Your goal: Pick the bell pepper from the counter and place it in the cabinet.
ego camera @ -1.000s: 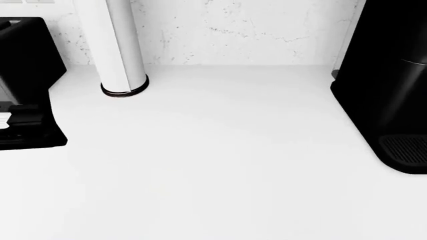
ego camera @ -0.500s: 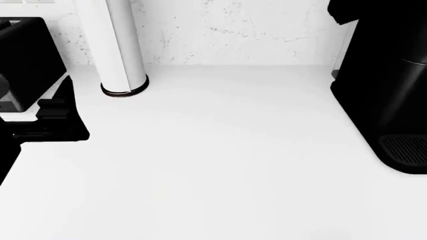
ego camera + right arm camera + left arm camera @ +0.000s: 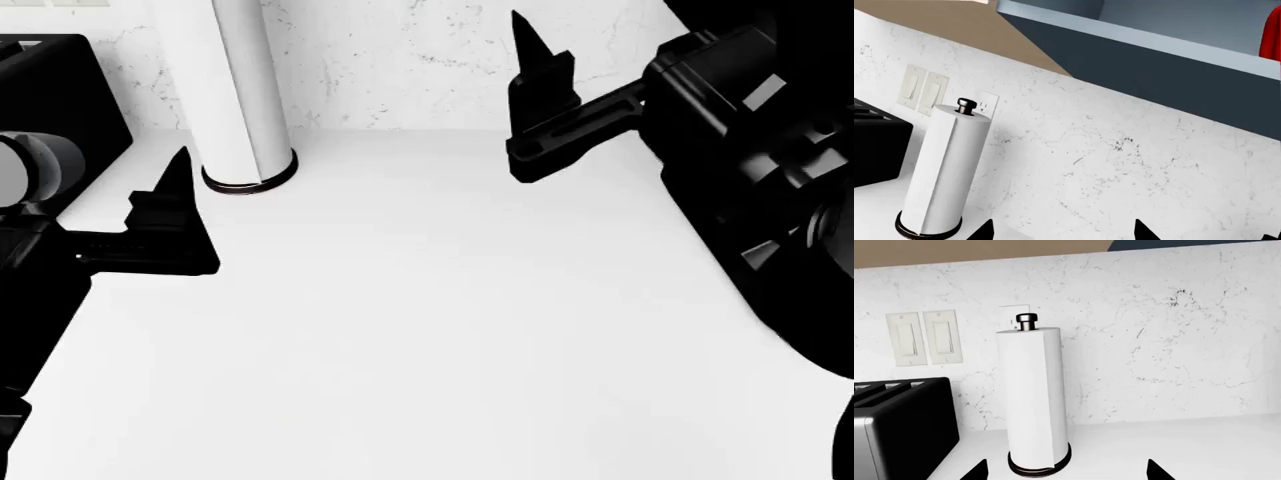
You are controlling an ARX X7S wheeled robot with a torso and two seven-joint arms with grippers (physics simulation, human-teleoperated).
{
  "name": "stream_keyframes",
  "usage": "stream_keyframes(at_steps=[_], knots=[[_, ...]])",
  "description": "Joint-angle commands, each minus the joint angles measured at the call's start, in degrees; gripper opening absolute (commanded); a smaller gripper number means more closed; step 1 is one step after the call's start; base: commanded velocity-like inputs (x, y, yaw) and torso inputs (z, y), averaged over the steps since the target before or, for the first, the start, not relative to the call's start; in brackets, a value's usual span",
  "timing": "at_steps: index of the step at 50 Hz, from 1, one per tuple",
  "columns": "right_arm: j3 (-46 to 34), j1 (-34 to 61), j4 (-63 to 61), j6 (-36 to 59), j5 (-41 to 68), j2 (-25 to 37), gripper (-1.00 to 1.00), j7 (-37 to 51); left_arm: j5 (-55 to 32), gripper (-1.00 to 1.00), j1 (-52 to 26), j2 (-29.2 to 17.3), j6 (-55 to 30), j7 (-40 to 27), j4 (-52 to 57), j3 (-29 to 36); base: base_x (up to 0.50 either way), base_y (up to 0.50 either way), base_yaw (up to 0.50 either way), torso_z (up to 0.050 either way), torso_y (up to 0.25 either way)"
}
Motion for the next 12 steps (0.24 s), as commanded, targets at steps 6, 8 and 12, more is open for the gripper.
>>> stream_keyframes(at_steps=[6, 8, 12], knots=[[-4.33, -5.11, -2.34, -4.47, -7.35, -0.5, 1.0, -4.19, 1.55, 1.0, -0.51, 1.06, 0.01, 0.99, -0.26, 2.11, 0.0, 0.0, 0.0, 0.0, 0.0], [-4.87, -6.46, -2.61, -5.79, -8.88, -0.3, 1.0, -5.09, 1.98, 1.0, -0.37, 1.26, -0.04, 1.27, -0.29, 2.4, 0.0, 0.0, 0.0, 0.0, 0.0], [-5.98, -7.74, -2.78, -7.09, -10.57, -0.31, 1.0, -5.99, 2.54, 1.0, -0.36, 1.46, -0.12, 1.61, -0.47, 2.91, 0.0, 0.0, 0.0, 0.0, 0.0]])
